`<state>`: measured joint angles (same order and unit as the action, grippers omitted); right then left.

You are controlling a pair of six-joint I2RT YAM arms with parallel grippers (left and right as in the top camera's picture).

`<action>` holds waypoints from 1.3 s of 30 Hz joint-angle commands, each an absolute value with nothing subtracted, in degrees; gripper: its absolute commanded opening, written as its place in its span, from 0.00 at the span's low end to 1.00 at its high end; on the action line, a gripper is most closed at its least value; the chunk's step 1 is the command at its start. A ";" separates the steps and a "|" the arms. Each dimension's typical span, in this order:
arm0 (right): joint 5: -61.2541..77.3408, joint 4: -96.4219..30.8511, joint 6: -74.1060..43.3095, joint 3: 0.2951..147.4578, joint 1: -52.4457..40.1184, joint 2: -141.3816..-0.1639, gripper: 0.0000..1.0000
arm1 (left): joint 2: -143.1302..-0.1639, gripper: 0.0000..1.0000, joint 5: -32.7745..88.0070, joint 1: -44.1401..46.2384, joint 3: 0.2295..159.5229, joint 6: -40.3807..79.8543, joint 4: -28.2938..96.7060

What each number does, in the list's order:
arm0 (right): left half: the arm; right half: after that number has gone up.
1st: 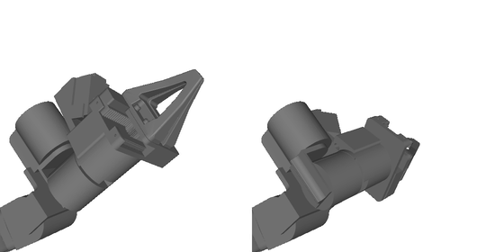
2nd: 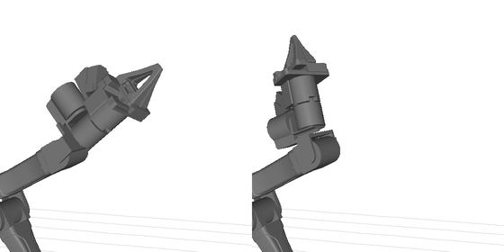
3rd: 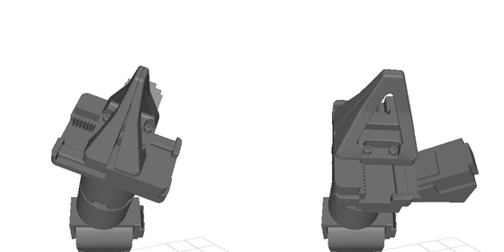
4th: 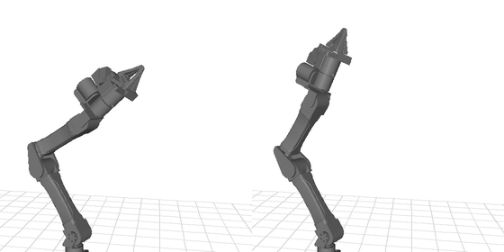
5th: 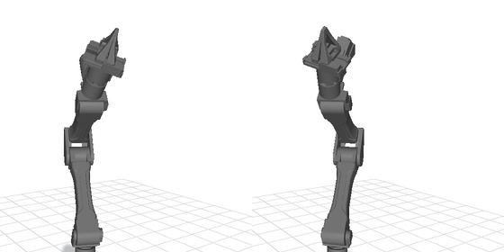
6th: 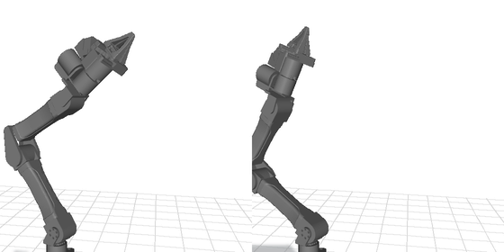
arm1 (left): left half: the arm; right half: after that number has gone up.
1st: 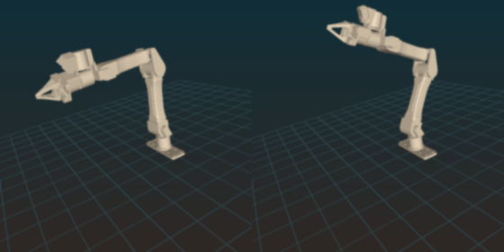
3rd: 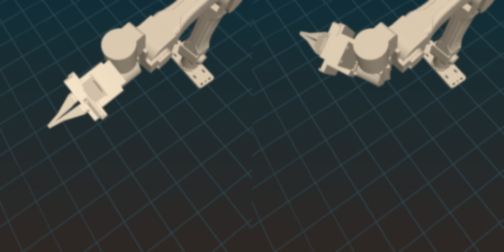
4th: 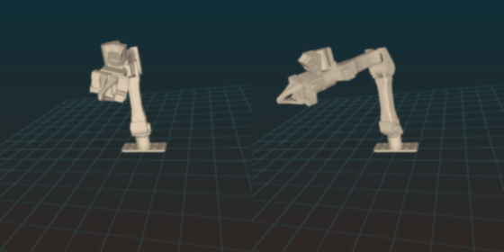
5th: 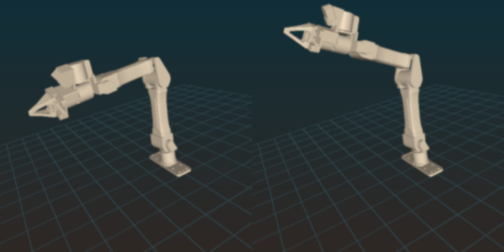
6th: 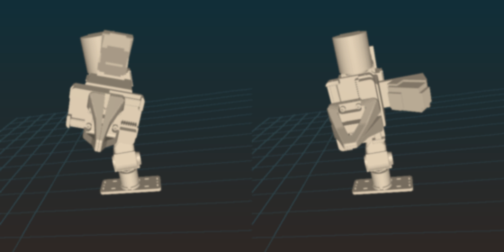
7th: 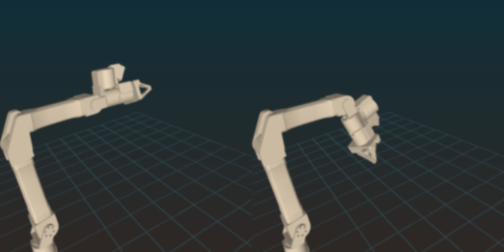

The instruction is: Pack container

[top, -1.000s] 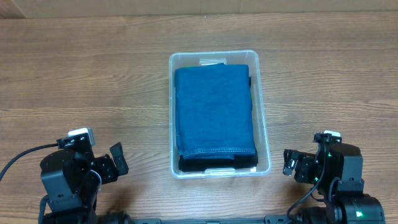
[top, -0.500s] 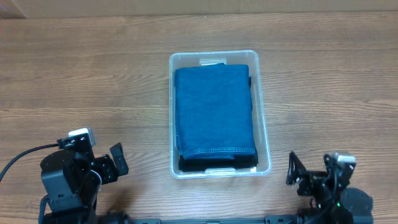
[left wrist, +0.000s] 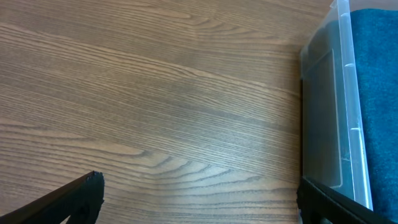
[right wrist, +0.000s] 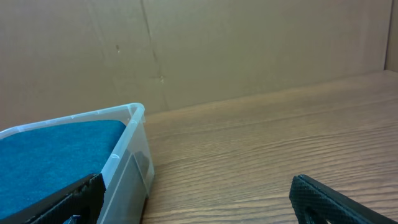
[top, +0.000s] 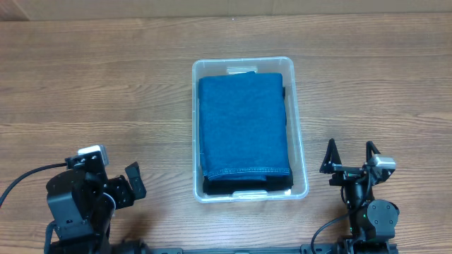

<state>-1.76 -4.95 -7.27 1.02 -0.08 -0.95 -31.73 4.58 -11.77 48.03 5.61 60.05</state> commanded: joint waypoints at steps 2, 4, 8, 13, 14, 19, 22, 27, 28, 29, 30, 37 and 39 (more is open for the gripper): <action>-2.31 -4.56 -7.29 0.49 -0.03 -0.49 1.00 | -31.38 1.00 5.52 -12.08 48.03 6.00 59.83; -2.31 -4.56 -7.29 0.49 -0.03 -0.49 1.00 | -31.38 1.00 5.52 -11.92 48.03 6.00 59.83; -2.31 -4.56 -7.29 0.49 -0.03 -0.49 1.00 | -31.44 1.00 5.41 -8.12 48.03 6.00 59.92; -2.31 -4.56 -7.27 0.49 -0.03 -0.49 1.00 | -31.44 1.00 5.41 -7.84 48.03 6.00 59.99; -2.31 -4.56 -7.29 0.49 -0.03 -0.49 1.00 | -31.31 1.00 5.41 -7.84 48.03 6.00 59.99; -2.31 -4.56 -7.27 0.49 -0.03 -0.49 1.00 | -26.98 1.00 3.22 -2.37 45.76 5.56 59.24; -2.31 -4.56 -7.29 0.49 -0.03 -0.49 1.00 | -21.45 1.00 2.98 0.93 35.55 5.58 50.28; -2.31 -4.56 -7.27 0.49 -0.03 -0.49 1.00 | -11.62 1.00 3.01 0.99 12.64 8.21 16.51; -2.31 -4.56 -7.29 0.49 -0.03 -0.49 1.00 | -10.28 1.00 2.92 0.99 9.19 8.14 10.24; -2.31 -4.56 -7.27 0.49 -0.03 -0.49 1.00 | -9.21 1.00 2.26 0.99 6.28 8.14 5.13; -2.31 -4.56 -7.27 0.49 -0.03 -0.49 1.00 | -7.86 1.00 0.67 0.99 2.57 8.12 -1.15; -2.31 -4.56 -7.29 0.49 -0.03 -0.49 1.00 | -1.19 1.00 -1.50 0.99 0.30 7.73 4.27; -2.31 -4.56 -7.27 0.49 -0.03 -0.49 1.00 | -0.56 1.00 -1.50 1.19 0.30 7.73 4.27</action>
